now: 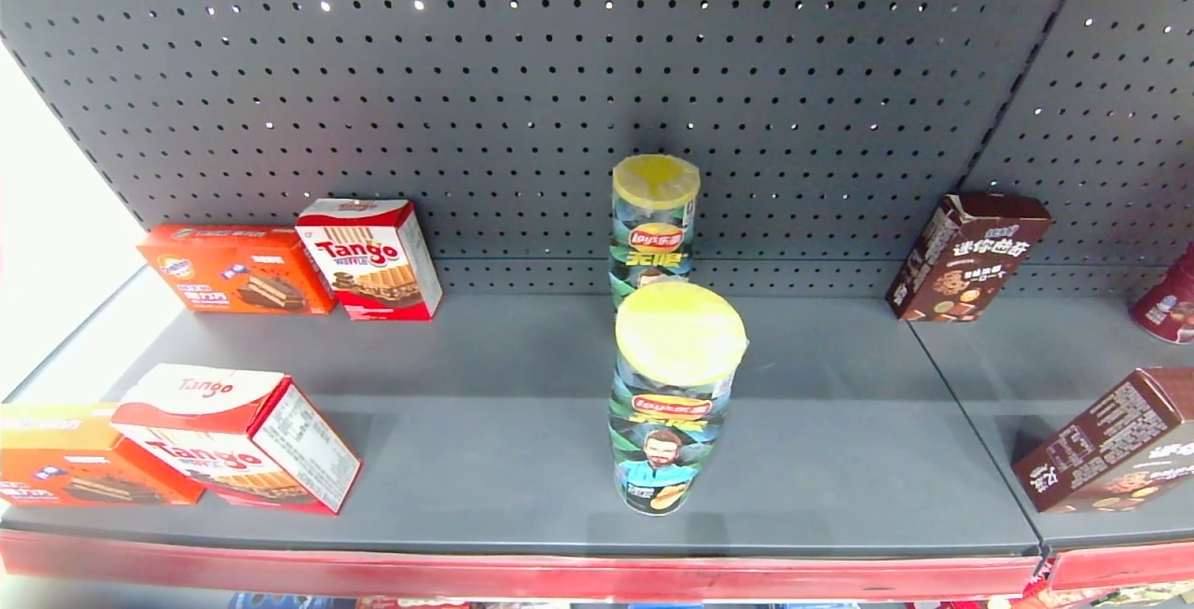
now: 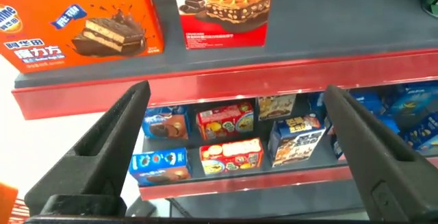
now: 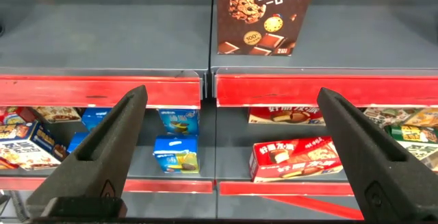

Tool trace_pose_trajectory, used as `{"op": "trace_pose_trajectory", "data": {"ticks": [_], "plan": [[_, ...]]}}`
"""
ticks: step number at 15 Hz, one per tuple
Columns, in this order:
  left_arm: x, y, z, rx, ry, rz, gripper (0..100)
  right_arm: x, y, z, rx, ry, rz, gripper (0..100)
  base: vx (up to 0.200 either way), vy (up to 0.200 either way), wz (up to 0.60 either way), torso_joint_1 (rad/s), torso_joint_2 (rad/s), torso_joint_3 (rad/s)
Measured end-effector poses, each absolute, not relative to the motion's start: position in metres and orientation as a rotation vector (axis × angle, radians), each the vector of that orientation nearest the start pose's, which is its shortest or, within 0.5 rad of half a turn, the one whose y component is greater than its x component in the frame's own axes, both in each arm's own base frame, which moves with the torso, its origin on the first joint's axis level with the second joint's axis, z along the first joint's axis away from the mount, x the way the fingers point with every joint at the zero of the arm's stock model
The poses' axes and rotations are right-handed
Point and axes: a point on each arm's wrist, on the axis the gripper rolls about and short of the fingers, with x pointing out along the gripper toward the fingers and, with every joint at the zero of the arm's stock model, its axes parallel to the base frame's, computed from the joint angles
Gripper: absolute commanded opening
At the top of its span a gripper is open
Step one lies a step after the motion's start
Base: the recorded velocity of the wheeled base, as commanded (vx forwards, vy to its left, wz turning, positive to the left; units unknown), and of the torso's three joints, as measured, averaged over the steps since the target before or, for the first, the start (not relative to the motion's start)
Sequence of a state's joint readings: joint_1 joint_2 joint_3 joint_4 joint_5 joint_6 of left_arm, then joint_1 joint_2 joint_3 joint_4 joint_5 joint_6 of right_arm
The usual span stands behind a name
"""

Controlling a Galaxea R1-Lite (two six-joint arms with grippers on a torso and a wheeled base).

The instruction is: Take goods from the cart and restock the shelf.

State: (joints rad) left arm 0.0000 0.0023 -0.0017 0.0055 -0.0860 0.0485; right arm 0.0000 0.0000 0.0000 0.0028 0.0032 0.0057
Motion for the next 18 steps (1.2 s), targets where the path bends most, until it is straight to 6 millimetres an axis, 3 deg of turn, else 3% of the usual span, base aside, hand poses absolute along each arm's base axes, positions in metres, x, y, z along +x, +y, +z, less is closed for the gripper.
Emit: {"op": "trace_pose_trajectory", "data": {"ticks": [18], "plan": [[-0.0230,-0.0015,0.0756,0.031,0.002,-0.068,100,-0.0228,0.0001,0.0752,0.005,0.003,0.006,100,-0.011,0.000,0.00,0.000,0.00,0.000]]}}
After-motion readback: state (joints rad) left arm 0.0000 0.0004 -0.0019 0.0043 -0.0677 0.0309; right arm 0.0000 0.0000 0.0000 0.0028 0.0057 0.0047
